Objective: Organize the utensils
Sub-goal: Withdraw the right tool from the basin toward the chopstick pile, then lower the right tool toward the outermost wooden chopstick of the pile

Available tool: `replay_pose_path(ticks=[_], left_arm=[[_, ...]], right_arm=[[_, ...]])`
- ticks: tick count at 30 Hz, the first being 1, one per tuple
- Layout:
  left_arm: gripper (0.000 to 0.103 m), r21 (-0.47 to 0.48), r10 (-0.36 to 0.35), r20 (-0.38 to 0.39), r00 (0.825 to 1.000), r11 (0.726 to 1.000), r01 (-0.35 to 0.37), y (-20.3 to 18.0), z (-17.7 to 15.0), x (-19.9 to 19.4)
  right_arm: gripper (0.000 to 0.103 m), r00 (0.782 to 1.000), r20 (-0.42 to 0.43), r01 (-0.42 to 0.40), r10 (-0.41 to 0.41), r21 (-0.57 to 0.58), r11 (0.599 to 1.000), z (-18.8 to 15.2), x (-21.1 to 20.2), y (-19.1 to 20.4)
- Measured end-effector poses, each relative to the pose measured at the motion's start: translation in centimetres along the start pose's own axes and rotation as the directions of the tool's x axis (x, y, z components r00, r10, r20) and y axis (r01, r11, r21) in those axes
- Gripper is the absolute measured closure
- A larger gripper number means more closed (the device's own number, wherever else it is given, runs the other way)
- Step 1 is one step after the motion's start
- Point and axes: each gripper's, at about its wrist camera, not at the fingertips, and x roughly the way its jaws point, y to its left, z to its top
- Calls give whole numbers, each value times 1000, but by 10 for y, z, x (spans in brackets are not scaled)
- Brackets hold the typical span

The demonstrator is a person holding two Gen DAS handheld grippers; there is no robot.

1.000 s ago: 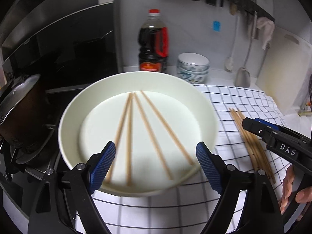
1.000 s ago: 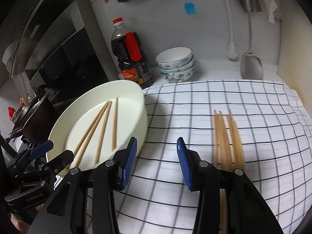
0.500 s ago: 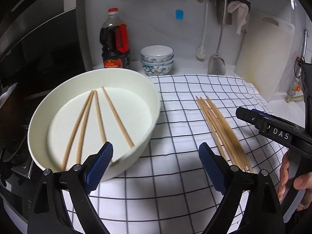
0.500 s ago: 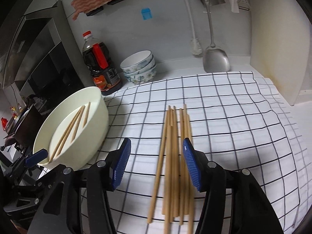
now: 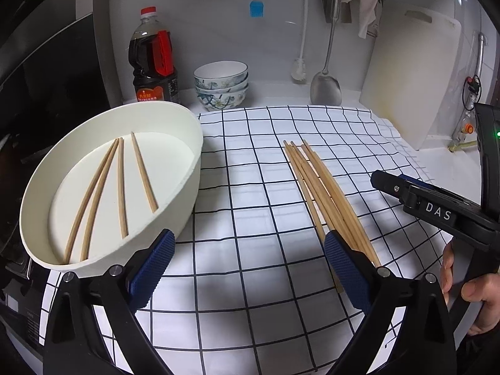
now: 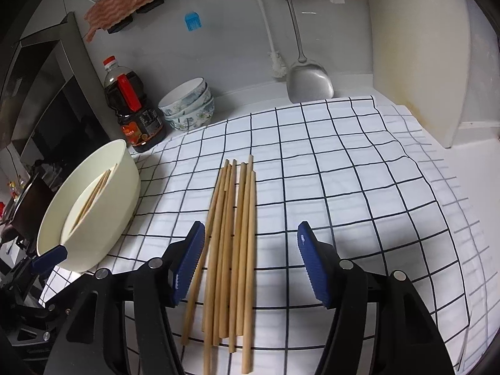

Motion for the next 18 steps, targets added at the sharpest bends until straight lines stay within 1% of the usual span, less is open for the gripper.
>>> replay_pose_path(ticks=[13, 18], left_arm=[[8, -12, 19, -18, 1000, 1000, -19, -3, -2, 4], [8, -21, 38, -18, 999, 999, -38, -1, -1, 5]], right_arm=[[43, 999, -36, 26, -26, 11, 1000, -3, 9, -17], [43, 998, -39, 48, -49, -10, 999, -3, 10, -20]])
